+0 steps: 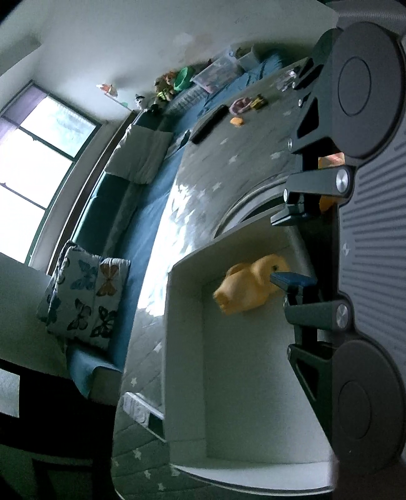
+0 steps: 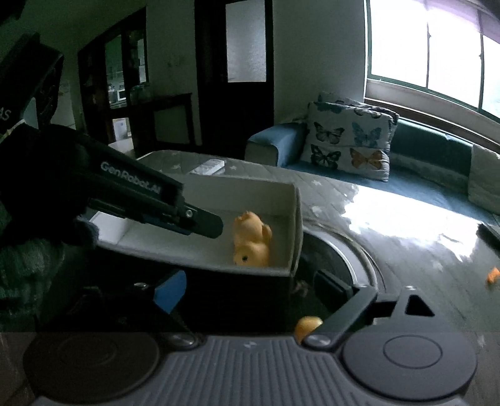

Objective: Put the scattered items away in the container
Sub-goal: 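Withdraw both tools from the box toward the pale plush chick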

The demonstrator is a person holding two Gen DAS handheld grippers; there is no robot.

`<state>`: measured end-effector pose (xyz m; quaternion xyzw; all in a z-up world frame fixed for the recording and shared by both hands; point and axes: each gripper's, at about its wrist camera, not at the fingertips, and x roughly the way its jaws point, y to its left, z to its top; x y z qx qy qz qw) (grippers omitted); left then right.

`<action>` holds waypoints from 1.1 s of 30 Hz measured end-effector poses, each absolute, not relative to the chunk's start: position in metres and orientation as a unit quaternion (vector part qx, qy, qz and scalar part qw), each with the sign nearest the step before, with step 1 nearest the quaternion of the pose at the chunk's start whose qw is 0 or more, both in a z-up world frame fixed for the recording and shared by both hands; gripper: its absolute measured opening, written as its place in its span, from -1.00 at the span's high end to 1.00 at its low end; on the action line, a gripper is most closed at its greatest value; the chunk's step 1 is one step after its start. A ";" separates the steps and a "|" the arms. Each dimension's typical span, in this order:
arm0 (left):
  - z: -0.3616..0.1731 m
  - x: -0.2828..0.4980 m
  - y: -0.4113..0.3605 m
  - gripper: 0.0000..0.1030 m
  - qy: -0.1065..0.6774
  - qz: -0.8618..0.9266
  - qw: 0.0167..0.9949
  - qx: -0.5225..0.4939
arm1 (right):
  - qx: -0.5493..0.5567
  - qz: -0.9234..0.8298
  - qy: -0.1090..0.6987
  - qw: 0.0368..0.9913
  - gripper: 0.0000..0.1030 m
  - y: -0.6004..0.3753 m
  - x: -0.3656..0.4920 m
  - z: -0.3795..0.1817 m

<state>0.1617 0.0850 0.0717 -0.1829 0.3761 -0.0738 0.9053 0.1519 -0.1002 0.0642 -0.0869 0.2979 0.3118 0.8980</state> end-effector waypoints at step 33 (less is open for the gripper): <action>0.029 0.133 0.012 0.33 0.425 -0.180 0.873 -0.157 | -0.059 0.267 0.306 0.912 -0.70 -0.159 0.063 0.028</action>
